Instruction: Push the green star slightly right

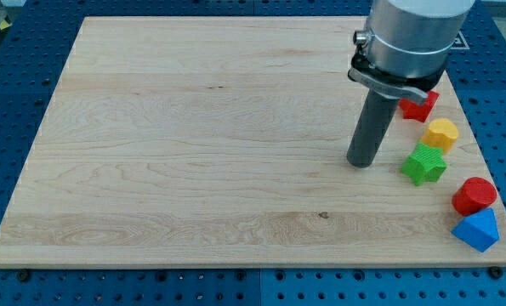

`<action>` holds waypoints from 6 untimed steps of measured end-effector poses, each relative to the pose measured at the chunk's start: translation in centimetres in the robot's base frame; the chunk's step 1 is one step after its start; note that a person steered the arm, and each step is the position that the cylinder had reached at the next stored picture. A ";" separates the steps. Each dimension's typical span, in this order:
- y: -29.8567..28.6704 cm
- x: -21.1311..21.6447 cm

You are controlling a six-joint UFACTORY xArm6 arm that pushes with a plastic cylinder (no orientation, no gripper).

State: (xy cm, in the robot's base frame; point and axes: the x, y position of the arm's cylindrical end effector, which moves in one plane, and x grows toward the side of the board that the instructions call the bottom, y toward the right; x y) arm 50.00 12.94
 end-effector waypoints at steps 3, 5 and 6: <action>2.4 0.3; 5.8 0.3; 7.9 0.3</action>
